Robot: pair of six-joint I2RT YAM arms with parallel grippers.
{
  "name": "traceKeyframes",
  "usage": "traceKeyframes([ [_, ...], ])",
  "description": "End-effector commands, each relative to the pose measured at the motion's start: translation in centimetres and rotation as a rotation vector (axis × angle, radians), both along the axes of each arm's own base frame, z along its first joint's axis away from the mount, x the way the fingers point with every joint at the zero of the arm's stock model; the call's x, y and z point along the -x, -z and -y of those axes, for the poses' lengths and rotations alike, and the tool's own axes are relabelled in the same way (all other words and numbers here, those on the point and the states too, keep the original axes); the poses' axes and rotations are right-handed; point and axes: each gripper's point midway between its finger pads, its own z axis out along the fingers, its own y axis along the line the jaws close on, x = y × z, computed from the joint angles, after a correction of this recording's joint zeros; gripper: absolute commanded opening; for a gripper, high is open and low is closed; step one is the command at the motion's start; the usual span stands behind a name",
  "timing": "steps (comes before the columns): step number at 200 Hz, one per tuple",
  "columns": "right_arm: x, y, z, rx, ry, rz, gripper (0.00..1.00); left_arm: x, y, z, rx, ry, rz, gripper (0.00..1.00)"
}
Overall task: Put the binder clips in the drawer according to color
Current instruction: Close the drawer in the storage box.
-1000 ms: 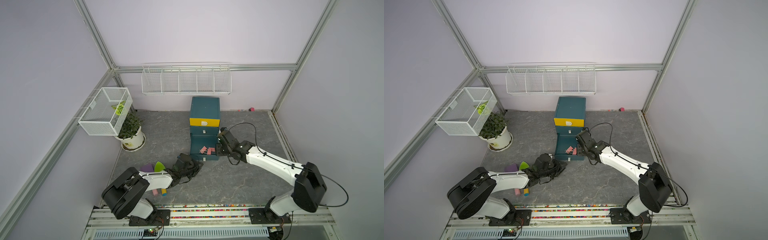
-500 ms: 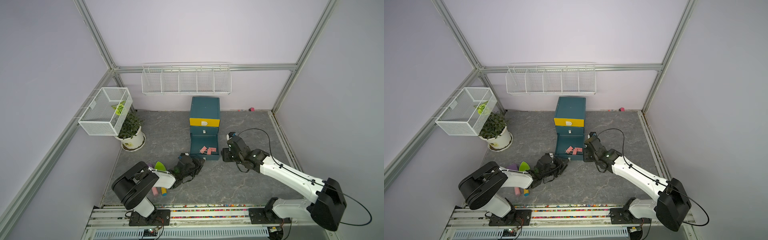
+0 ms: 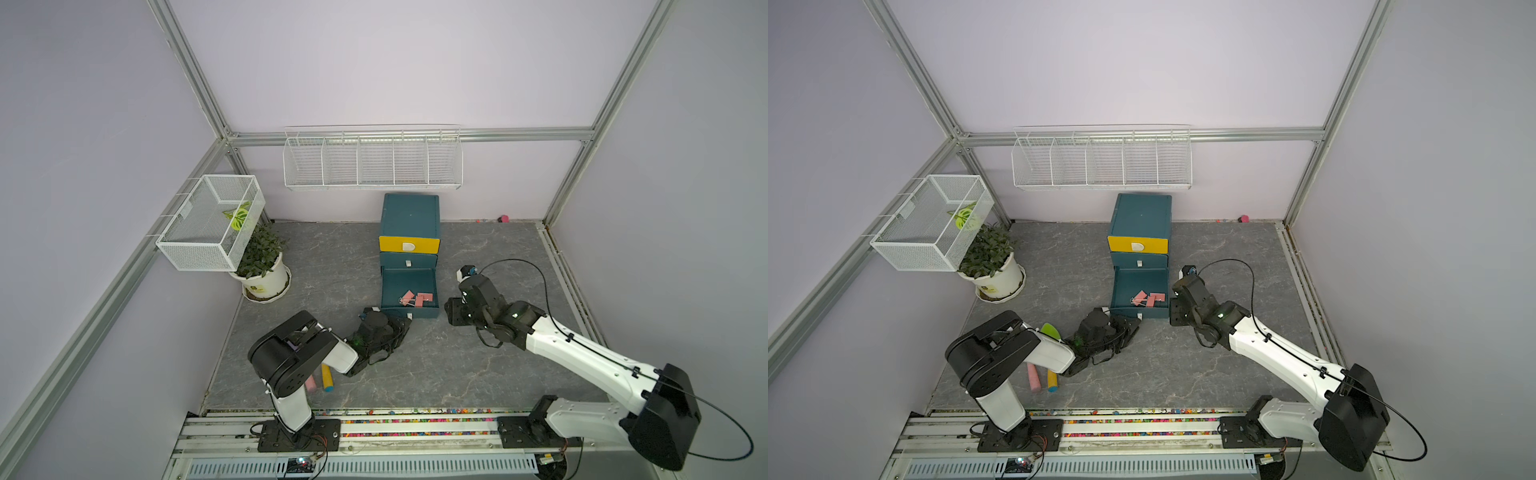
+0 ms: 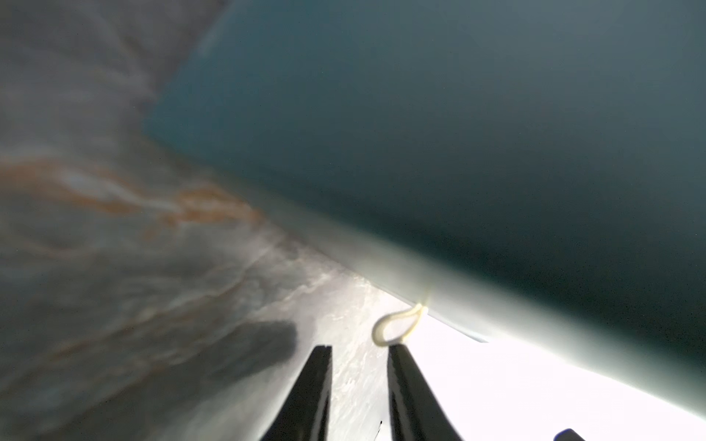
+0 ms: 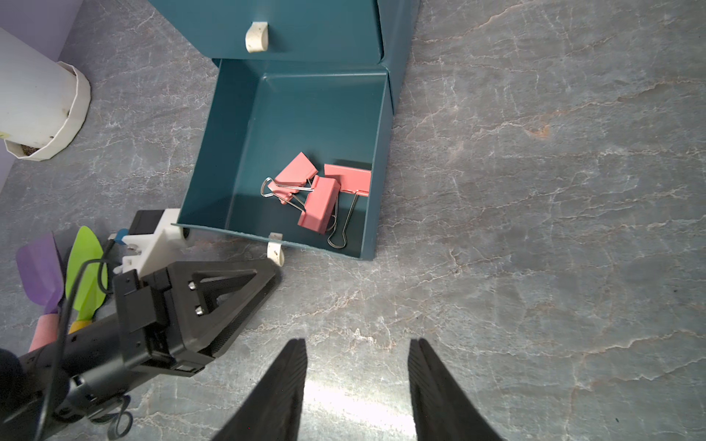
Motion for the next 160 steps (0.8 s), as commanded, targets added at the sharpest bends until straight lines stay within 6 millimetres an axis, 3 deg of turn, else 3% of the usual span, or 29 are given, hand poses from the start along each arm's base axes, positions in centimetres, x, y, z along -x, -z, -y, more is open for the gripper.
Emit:
traceKeyframes([
  [1,0.8,1.1,0.8,0.015,0.009,-0.034,0.49,-0.8,-1.2,-0.3,0.024,-0.038,0.040,0.31],
  [62,1.0,1.0,1.1,0.023,0.008,-0.031,0.49,-1.8,-0.9,0.6,0.048,-0.039,0.052,0.30],
  [108,1.4,1.1,1.6,0.026,0.013,-0.028,0.49,-2.9,-2.0,0.2,0.033,-0.068,0.089,0.07],
  [133,1.6,1.3,1.7,0.028,0.014,-0.034,0.48,-4.0,-2.4,0.1,0.029,-0.073,0.096,0.00],
  [160,1.9,1.3,2.0,0.028,0.018,-0.031,0.48,-5.4,-2.8,0.1,0.039,-0.079,0.107,0.00],
])
